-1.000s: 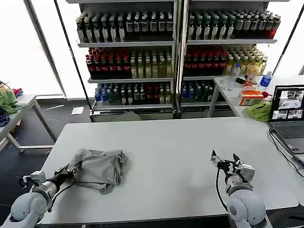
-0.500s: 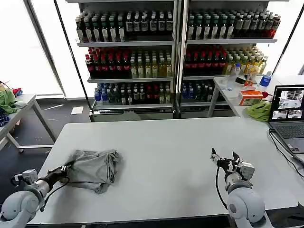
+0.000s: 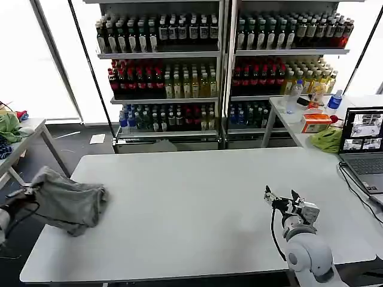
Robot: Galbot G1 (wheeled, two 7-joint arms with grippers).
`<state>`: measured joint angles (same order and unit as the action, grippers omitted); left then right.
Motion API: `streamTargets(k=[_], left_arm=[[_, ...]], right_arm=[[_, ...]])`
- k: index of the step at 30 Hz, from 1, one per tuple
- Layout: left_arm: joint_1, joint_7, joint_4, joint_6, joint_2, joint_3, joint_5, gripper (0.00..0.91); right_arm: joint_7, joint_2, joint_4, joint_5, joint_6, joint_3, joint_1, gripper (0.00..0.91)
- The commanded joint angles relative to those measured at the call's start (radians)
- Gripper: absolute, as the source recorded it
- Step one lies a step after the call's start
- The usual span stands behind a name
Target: Fold and organize the clothes.
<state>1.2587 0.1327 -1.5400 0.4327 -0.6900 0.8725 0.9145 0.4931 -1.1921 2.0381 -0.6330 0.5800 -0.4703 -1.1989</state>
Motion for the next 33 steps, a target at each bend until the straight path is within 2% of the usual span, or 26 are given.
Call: streamTargets(k=[1, 11, 15, 19, 23, 25, 28, 33], left_arm=[[-0.013, -0.006, -0.053, 0.005, 0.105, 0.112, -0.008, 0.0], [0.122, -0.036, -0.32, 0.005, -0.043, -0.043, -0.094, 0.0], [0.148, -0.062, -0.471, 0.007, -0.08, -0.199, -0.147, 0.0], [0.078, -0.1, -0.556, 0.021, -0.097, -0.391, -0.18, 0.0], [-0.03, -0.127, -0.553, 0.039, -0.125, -0.579, -0.195, 0.0], [-0.089, -0.13, -0.489, 0.038, -0.15, -0.687, -0.217, 0.0], [-0.189, -0.145, -0.414, 0.034, -0.204, -0.766, -0.215, 0.0], [-0.275, -0.149, -0.309, 0.017, -0.292, -0.814, -0.219, 0.0]], right_arm=[[0.001, -0.002, 0.001, -0.004, -0.001, -0.001, 0.001, 0.907], [0.002, -0.012, 0.012, 0.008, -0.001, -0.015, -0.029, 0.907], [0.003, -0.023, 0.02, 0.019, -0.001, -0.026, -0.042, 0.907], [0.002, -0.034, 0.031, 0.035, 0.0, -0.031, -0.06, 0.907], [0.004, -0.042, 0.036, 0.046, 0.0, -0.039, -0.072, 0.907], [0.004, -0.044, 0.04, 0.054, 0.0, -0.044, -0.077, 0.907], [0.005, -0.045, 0.05, 0.064, 0.001, -0.047, -0.083, 0.907], [0.006, -0.05, 0.054, 0.085, 0.001, -0.044, -0.09, 0.907]])
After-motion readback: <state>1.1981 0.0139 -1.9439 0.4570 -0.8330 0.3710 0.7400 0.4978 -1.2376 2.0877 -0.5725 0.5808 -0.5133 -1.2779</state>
